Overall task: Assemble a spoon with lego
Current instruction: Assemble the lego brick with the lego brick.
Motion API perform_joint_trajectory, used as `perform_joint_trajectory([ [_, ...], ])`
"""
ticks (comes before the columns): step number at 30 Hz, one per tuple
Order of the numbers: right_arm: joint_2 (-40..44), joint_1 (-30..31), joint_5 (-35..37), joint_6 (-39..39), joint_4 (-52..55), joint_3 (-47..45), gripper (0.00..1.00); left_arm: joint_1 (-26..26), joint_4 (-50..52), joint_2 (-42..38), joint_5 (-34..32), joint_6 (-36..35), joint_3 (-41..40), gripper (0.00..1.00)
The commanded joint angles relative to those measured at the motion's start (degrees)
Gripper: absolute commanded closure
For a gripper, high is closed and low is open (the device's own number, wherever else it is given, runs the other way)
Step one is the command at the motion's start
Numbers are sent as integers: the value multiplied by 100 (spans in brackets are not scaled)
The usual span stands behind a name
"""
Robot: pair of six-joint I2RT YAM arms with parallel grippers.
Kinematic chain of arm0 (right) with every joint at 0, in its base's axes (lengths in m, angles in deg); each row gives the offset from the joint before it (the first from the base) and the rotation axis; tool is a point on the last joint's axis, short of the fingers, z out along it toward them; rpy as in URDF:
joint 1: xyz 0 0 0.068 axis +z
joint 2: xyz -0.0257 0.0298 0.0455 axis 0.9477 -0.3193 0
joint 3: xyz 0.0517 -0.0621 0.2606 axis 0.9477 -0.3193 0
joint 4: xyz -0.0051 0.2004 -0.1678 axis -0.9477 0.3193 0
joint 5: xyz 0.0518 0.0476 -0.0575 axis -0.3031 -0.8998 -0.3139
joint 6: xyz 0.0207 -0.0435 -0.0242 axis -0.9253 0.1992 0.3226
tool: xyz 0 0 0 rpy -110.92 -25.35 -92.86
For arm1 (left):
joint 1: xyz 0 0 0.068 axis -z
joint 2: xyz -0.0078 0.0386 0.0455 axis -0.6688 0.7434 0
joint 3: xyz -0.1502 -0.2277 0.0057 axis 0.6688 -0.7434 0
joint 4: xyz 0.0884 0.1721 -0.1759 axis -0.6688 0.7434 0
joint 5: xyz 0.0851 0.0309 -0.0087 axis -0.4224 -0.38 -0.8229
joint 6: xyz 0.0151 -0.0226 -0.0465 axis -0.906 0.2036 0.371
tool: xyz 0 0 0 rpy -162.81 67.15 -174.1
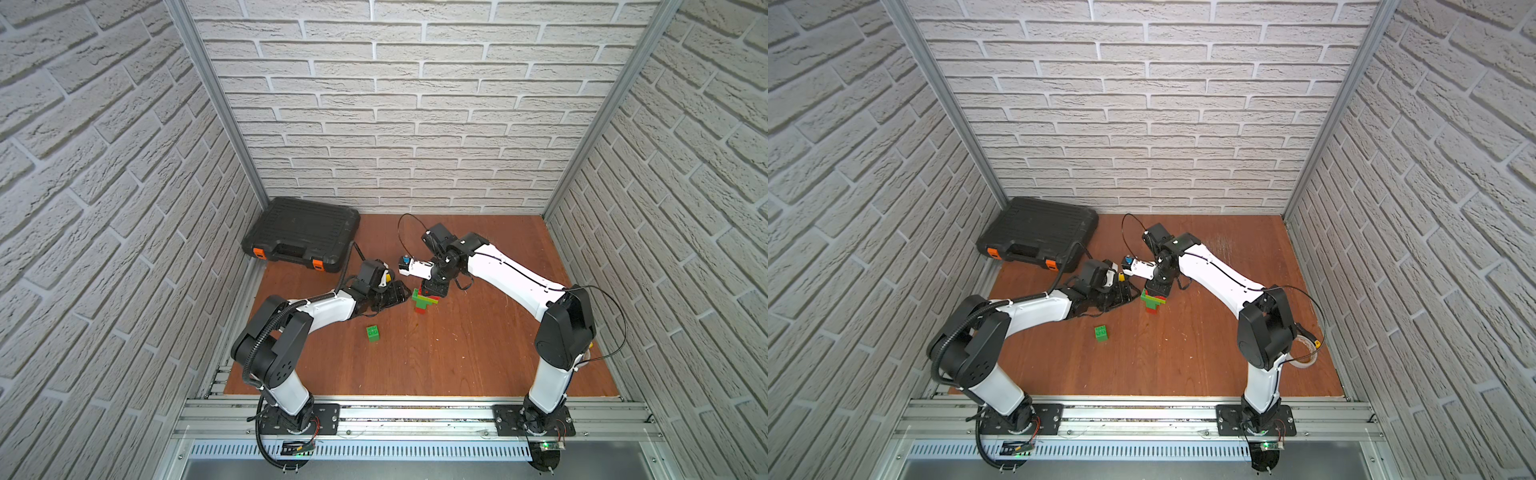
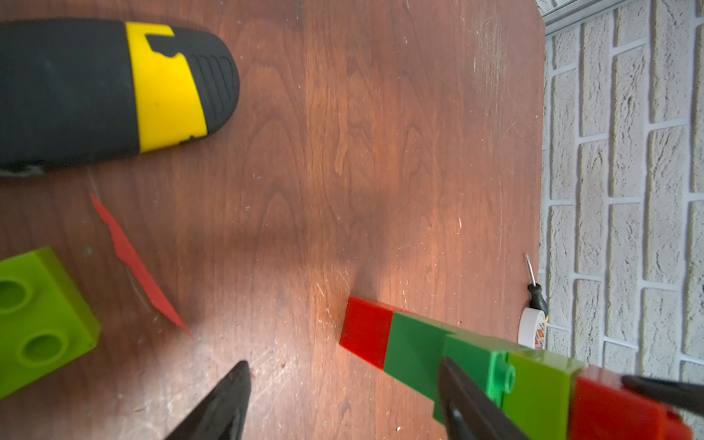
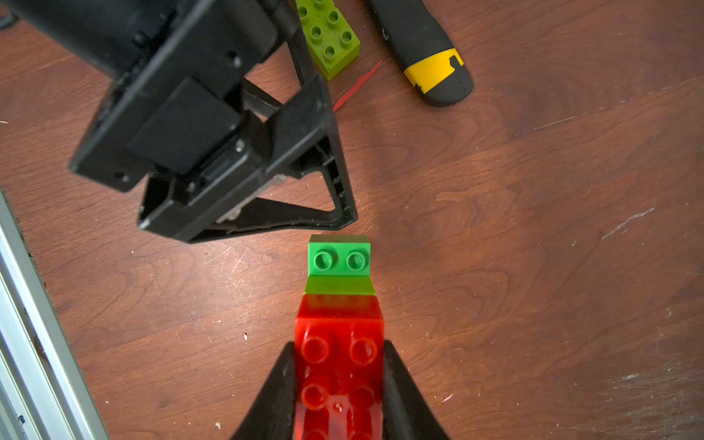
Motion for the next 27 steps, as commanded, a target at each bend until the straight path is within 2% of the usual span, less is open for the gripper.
perform_joint_trajectory([
  [1,-366,-15,272,15,411,-248,84,21,-231,39,51,16,97,23],
  [9,-344,-15,35,-135,431,-413,81,14,-204,-17,30,21,46,23],
  [12,-234,-6,-197,-380,431,-261,73,3,-203,-21,26,20,9,23],
  [17,-246,-6,-155,-455,467,-31,57,-13,-204,-43,4,21,-3,23],
  [27,-165,-10,283,-472,436,28,45,-58,-179,-118,-20,20,-89,23],
])
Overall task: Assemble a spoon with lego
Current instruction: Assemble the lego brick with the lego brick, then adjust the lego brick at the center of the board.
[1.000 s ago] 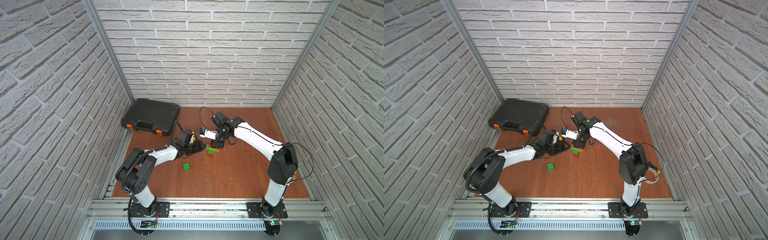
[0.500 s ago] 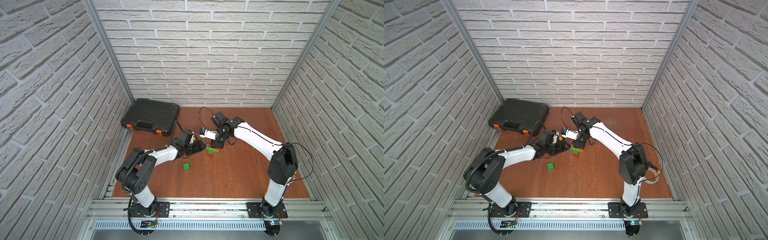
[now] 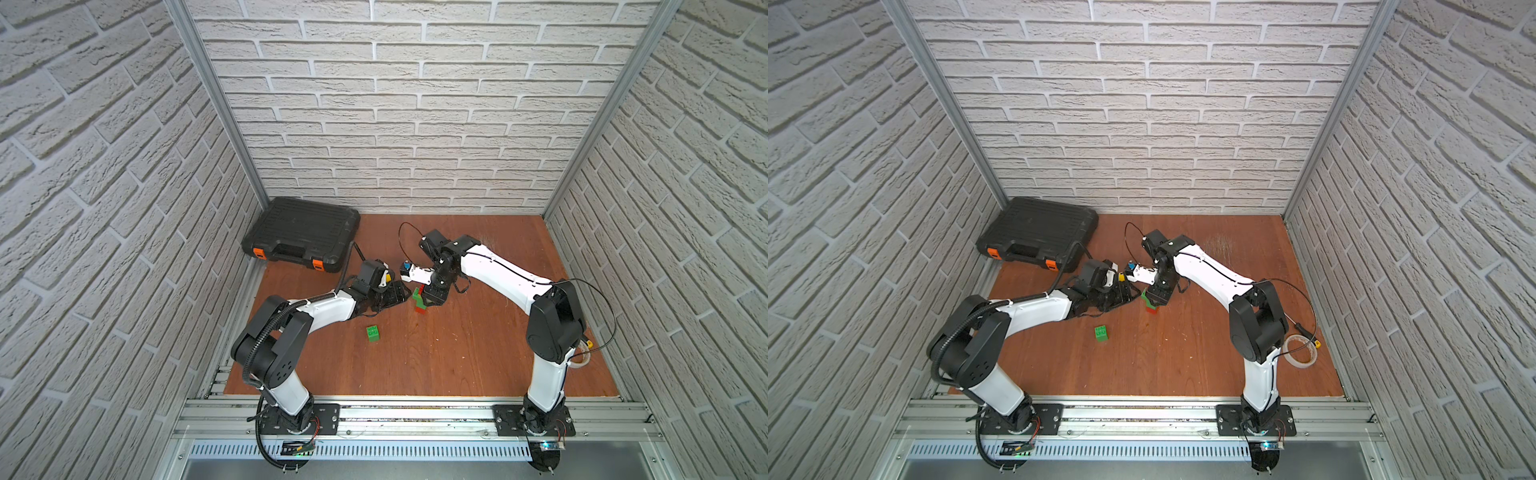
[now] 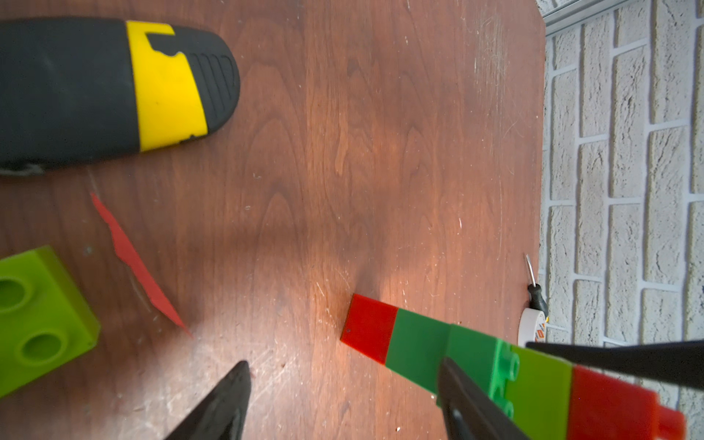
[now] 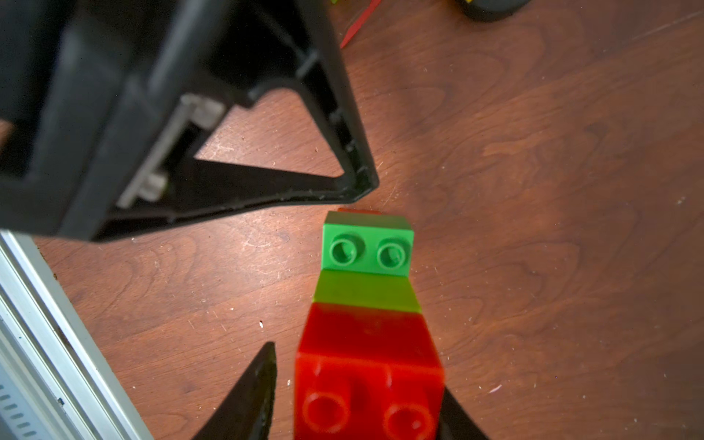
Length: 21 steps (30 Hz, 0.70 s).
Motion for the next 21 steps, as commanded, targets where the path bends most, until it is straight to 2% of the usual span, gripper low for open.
perform_joint_trajectory([
  [1,210,-13,250,-47,80,48,44,-60,-175,-123,-18,5,-94,23],
  [11,359,-30,526,21,139,75,38,-151,-98,-253,-49,-30,-204,23],
  [21,478,-114,773,92,205,14,37,-222,22,-346,-68,-101,-241,23],
])
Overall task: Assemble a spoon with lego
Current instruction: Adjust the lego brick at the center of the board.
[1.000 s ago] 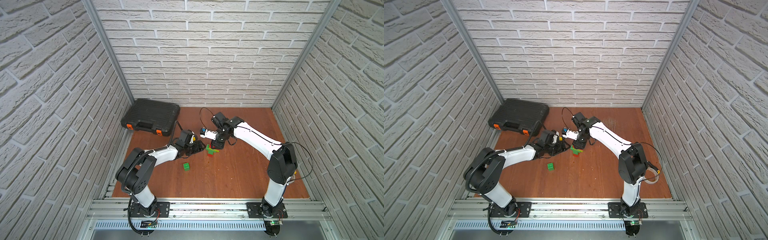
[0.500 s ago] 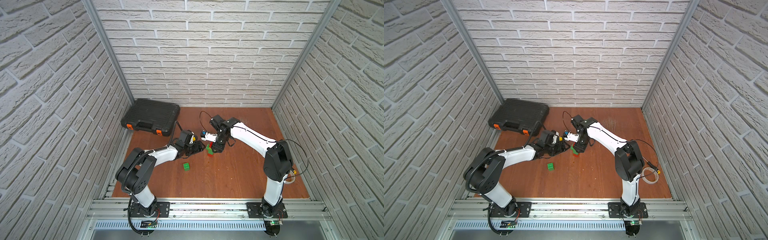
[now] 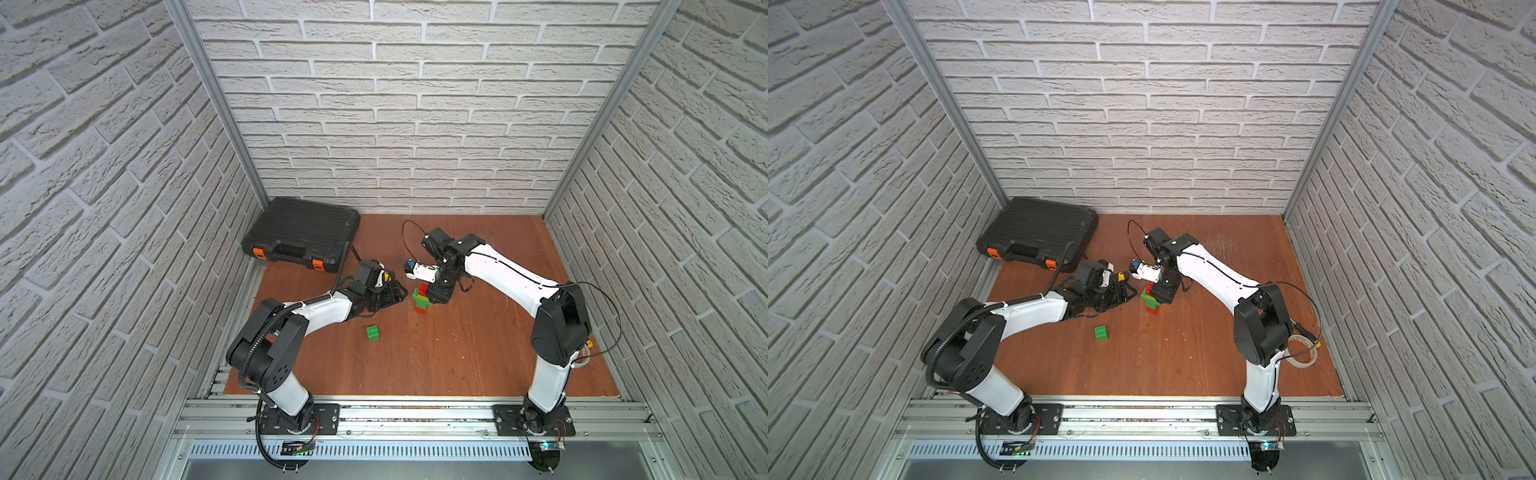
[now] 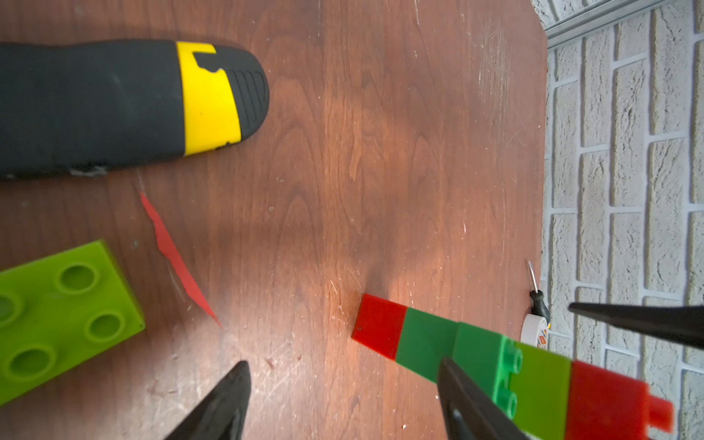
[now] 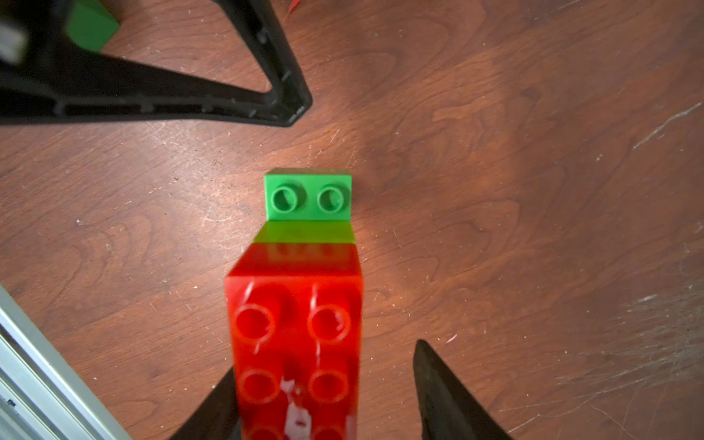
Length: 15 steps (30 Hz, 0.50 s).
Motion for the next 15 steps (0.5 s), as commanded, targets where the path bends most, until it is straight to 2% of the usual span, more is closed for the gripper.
perform_joint_trajectory([
  [1,280,-67,134,73,121,9,37,-63,-14,-169,-23,-85,-111,23],
  [15,463,-151,155,121,115,-161,37,-127,188,-379,-107,-170,-223,23],
])
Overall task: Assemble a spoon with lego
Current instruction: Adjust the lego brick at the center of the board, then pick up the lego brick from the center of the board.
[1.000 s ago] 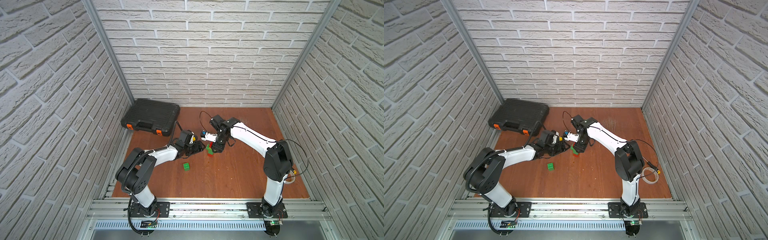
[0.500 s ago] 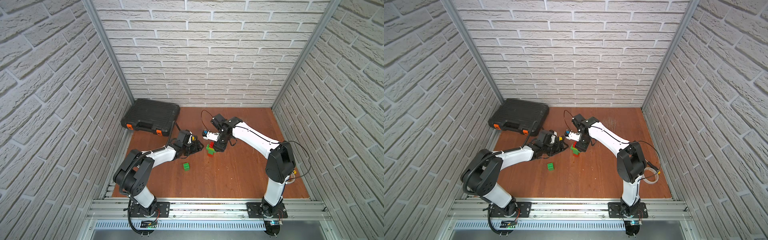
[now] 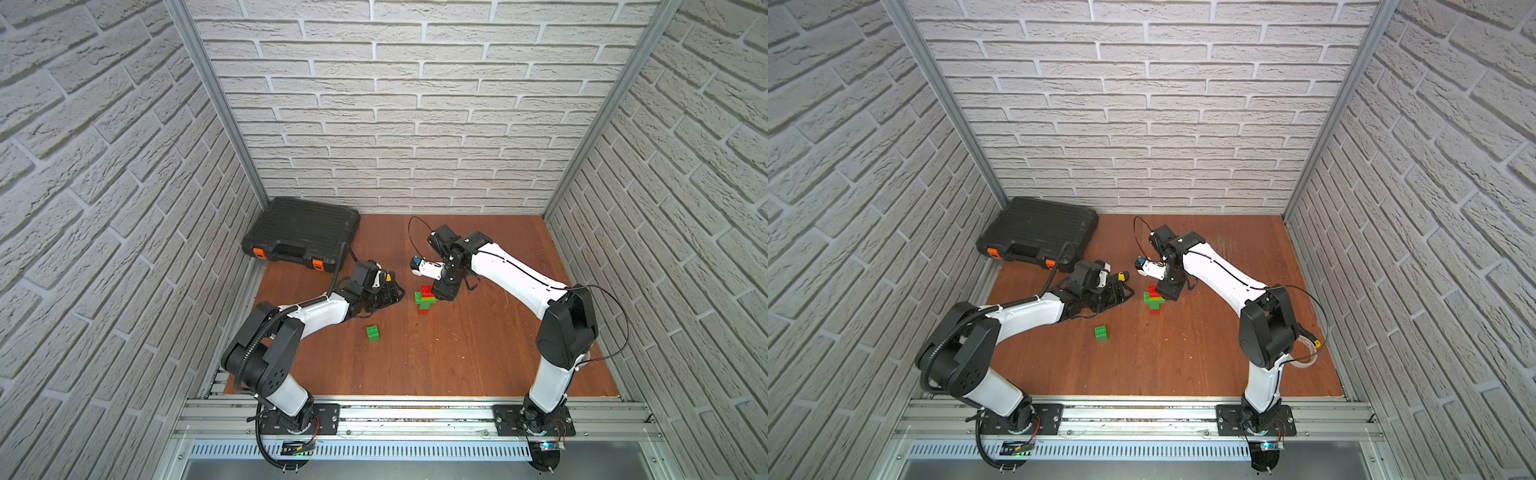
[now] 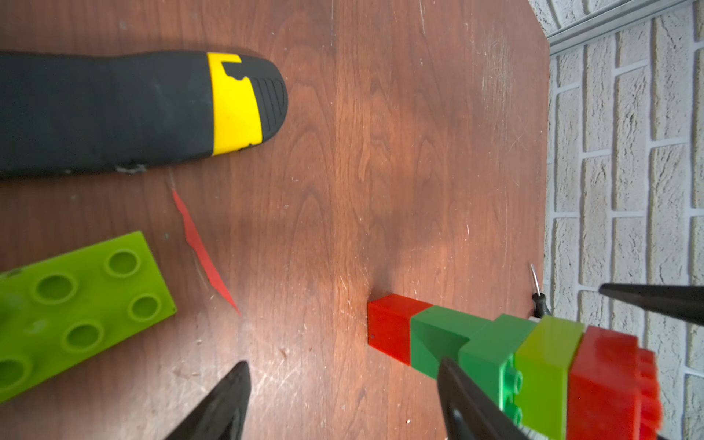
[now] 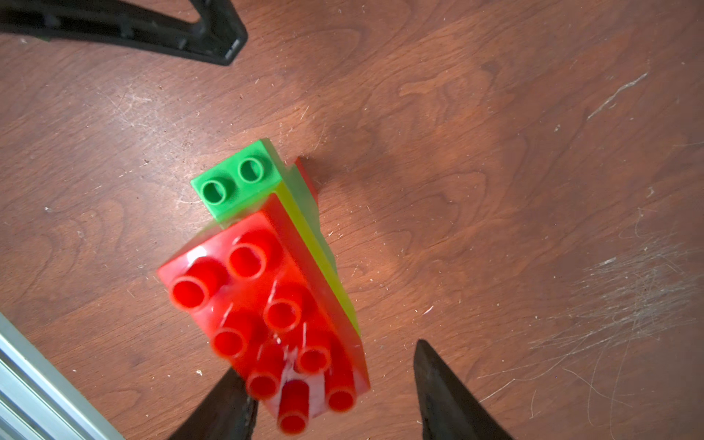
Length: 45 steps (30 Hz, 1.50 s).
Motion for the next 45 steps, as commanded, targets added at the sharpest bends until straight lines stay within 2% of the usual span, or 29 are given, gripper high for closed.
perform_joint_trajectory([
  [1,270,-8,-108,83,91,-101,36,-44,137,-203,-79,-176,-106,23],
  [6,567,-1,-268,-42,126,-216,36,-34,741,-513,-362,-520,-41,23],
  [13,1334,-2,-601,-355,-167,-685,34,90,2573,-976,-1305,-1286,369,21],
  [17,1804,-122,-686,-945,-720,-1041,32,260,3246,-1127,-1856,-1419,391,21],
  [22,2363,-315,-983,-1937,-1372,-1347,30,671,3637,-916,-2252,-1369,433,21],
  [26,2520,-365,-949,-1969,-1352,-1407,29,972,3844,-524,-2544,-1284,574,21],
  [30,2563,-467,-888,-1855,-1172,-1380,29,1057,4016,-172,-2746,-1188,661,22],
  [36,2661,-636,-925,-1778,-1114,-1463,29,1055,4230,-171,-2770,-1154,570,29],
  [45,2622,-706,-930,-1745,-1119,-1486,29,1046,3711,-545,-2221,-1004,128,43],
])
